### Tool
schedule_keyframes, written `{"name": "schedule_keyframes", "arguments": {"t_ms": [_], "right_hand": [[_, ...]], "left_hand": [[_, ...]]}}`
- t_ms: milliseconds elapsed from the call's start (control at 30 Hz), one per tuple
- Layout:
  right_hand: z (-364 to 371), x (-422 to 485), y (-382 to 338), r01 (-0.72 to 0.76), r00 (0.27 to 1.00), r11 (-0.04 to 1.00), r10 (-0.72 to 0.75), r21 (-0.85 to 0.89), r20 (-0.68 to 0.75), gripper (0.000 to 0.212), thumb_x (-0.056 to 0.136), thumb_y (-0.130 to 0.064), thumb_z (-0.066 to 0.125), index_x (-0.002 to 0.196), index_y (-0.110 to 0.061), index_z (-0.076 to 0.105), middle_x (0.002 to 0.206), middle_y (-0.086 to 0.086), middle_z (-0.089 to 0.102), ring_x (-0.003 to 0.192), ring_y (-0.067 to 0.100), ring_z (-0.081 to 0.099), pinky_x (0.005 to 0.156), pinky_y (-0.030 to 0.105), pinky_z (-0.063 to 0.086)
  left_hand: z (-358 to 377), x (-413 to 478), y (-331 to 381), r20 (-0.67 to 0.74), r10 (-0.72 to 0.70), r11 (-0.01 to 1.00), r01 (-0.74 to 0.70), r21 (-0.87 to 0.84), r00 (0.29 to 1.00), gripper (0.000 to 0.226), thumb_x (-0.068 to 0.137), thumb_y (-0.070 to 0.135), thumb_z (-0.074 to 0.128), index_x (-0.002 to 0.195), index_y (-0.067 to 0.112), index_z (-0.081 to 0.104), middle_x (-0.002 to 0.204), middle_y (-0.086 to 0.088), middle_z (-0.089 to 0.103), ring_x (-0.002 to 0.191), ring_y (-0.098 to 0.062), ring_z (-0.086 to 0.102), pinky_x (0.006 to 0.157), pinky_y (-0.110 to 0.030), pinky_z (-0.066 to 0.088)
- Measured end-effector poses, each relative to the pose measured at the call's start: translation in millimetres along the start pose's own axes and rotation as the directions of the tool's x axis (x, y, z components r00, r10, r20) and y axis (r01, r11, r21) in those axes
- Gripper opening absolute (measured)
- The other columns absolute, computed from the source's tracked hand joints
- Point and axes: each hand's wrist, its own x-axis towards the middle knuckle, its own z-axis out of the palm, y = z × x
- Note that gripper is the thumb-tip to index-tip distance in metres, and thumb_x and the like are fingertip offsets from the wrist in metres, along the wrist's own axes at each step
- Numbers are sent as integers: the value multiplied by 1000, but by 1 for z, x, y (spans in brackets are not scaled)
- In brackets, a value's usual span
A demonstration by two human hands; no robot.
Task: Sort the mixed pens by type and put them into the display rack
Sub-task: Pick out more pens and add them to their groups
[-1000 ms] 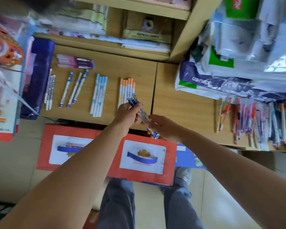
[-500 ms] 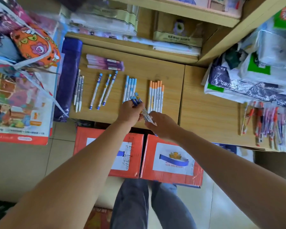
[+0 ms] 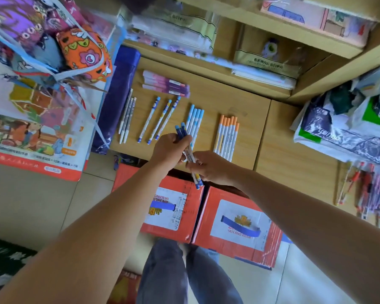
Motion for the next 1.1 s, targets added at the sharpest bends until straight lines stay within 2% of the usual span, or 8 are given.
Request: {"name": "schedule_keyframes", "arguments": {"t_ms": [100, 200, 333, 533, 633, 733, 967, 1100], "right_hand": [[1, 20, -8, -14, 999, 1000, 14, 1, -45, 27, 96, -23, 53, 92, 3, 54, 71, 4, 43, 61, 16, 40, 57, 29, 33], [5, 41, -15, -42, 993, 999, 45, 31, -112, 31, 94, -25, 55, 98, 5, 59, 85, 20, 58, 68, 21, 46, 61, 31, 37], [11, 75, -28, -116, 964, 992, 123, 46, -237, 24, 91, -23, 56, 88, 1, 60, 71, 7, 54, 61, 18, 47, 54, 27, 35], [22, 129, -43, -260, 851, 962, 268, 82, -451, 17, 85, -22, 58, 77, -7, 55, 63, 4, 50, 60, 21, 49, 46, 25, 29], [26, 145, -50, -292, 807, 951, 302, 101, -507, 14, 83, -20, 57, 73, -11, 54, 61, 0, 50, 61, 21, 54, 48, 27, 36], [30, 148, -54, -319, 789, 947, 293, 48, -541, 23, 84, -21, 57, 65, -19, 43, 61, -2, 49, 66, 23, 51, 59, 30, 37], [24, 160, -52, -283, 655, 954, 267, 97, -707, 31, 94, -34, 52, 109, -9, 43, 85, 5, 61, 78, 28, 58, 66, 34, 41], [29, 167, -56, -235, 696, 971, 200, 44, -689, 25, 94, -22, 54, 112, -7, 46, 95, 9, 60, 80, 27, 57, 64, 31, 39]], "left_hand": [[-17, 11, -2, -32, 25, 999, -24, 22, 999, 29, 90, 39, 57, 84, 11, 63, 73, -2, 61, 63, -22, 57, 58, -33, 45], [-38, 27, -10, -142, 88, 983, -63, 175, 986, 27, 93, 33, 51, 103, 11, 64, 90, -2, 64, 89, -26, 63, 78, -38, 51], [-64, 55, -18, -232, 238, 909, -132, 396, 943, 26, 93, 22, 50, 110, 7, 63, 102, -7, 63, 86, -18, 58, 70, -21, 39], [-85, 90, -24, -150, 279, 737, -111, 667, 948, 32, 76, 9, 46, 102, 1, 62, 102, -22, 62, 98, -37, 57, 81, -42, 44], [-89, 96, -21, -74, 229, 778, -137, 613, 971, 39, 85, 7, 51, 124, 5, 54, 126, -16, 50, 114, -28, 51, 94, -33, 38], [-91, 102, -20, -29, 233, 793, -173, 584, 972, 37, 88, 8, 53, 126, 7, 50, 128, -14, 45, 109, -26, 53, 91, -30, 40], [-100, 110, -17, 45, 265, 781, -242, 575, 963, 34, 90, 10, 52, 124, 12, 52, 119, -11, 52, 99, -27, 57, 84, -33, 43], [-102, 111, -18, 83, 283, 796, -283, 535, 955, 38, 90, 9, 55, 127, 13, 51, 115, -9, 56, 93, -19, 57, 80, -26, 42]]}}
